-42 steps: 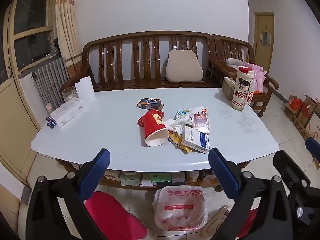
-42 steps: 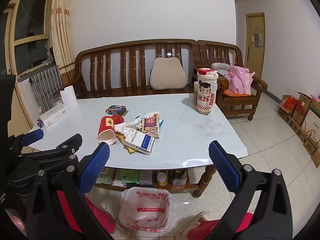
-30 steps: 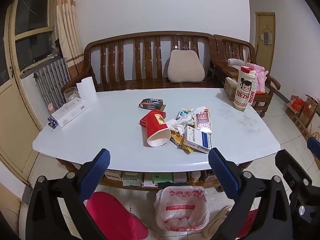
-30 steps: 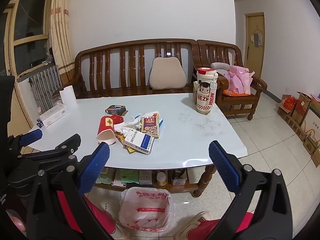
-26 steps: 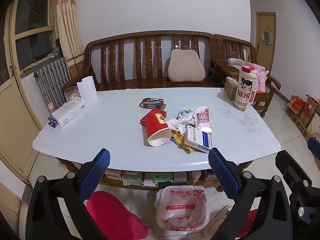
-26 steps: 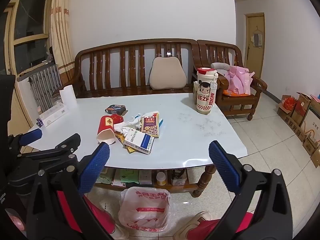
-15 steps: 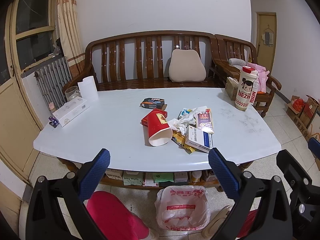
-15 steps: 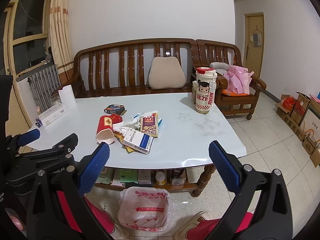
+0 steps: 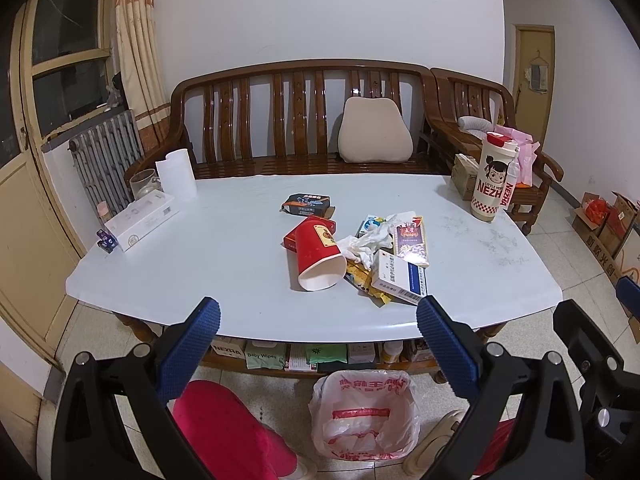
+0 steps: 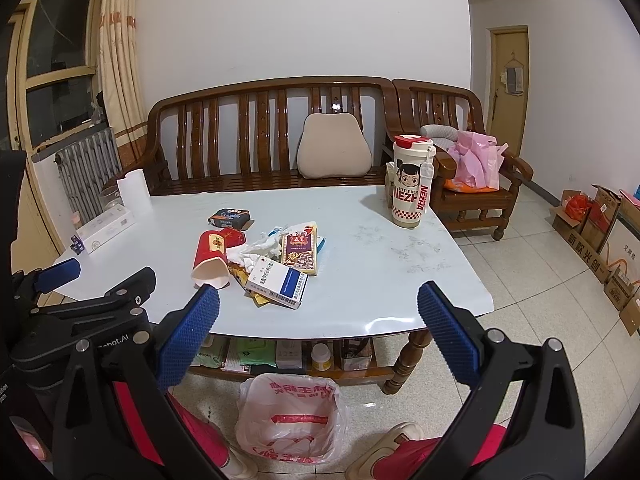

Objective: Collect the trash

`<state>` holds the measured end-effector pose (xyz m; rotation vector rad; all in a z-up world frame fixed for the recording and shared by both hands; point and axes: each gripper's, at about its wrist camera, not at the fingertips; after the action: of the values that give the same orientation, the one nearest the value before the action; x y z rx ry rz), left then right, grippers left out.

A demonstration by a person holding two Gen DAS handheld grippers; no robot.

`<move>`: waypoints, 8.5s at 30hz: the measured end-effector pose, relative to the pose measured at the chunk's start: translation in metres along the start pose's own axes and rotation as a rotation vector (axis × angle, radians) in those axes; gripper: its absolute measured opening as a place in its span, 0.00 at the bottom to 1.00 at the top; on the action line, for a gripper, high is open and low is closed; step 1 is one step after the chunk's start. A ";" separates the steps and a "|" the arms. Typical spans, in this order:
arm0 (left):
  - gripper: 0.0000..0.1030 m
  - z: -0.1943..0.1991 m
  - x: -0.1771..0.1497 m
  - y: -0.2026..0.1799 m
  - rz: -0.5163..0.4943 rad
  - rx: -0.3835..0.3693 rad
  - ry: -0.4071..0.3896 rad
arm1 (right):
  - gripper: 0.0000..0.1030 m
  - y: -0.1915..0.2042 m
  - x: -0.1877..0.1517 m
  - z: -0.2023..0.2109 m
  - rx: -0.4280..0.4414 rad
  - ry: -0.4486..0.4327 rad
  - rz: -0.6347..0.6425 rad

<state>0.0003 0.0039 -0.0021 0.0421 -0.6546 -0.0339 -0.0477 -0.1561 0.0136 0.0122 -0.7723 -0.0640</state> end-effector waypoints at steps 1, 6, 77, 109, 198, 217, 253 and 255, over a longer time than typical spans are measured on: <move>0.93 0.000 0.000 0.000 0.000 0.001 0.000 | 0.94 0.000 0.000 0.000 0.000 0.000 0.000; 0.93 0.000 0.000 0.002 0.006 0.001 -0.002 | 0.94 0.000 0.000 0.000 0.001 0.002 -0.001; 0.93 -0.011 0.052 0.045 -0.104 -0.073 0.109 | 0.95 -0.008 0.046 -0.021 0.053 0.034 0.188; 0.93 -0.165 0.147 0.029 -0.081 -0.218 0.620 | 0.95 -0.008 0.138 -0.133 0.544 0.315 0.655; 0.59 -0.225 0.134 0.059 0.018 -0.284 0.618 | 0.63 0.036 0.118 -0.247 0.281 0.488 0.644; 0.59 -0.136 0.090 0.056 -0.104 -0.263 0.489 | 0.63 0.057 0.107 -0.129 0.139 0.305 0.535; 0.59 -0.110 -0.048 0.004 -0.296 -0.266 0.502 | 0.63 0.047 -0.026 -0.090 0.135 0.388 0.448; 0.59 -0.116 -0.055 0.000 -0.306 -0.266 0.513 | 0.63 0.044 -0.034 -0.098 0.146 0.412 0.426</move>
<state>0.0275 0.0100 -0.1276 -0.1036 -0.1223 -0.3922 -0.0012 -0.1116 -0.0785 -0.0005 -0.3540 0.3895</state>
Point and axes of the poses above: each gripper's, at about its wrist camera, not at the fingertips, and z roughly against the way its jaws point, y to its left, x to its top, and after that the axes turned 15 degrees about y, right-handed
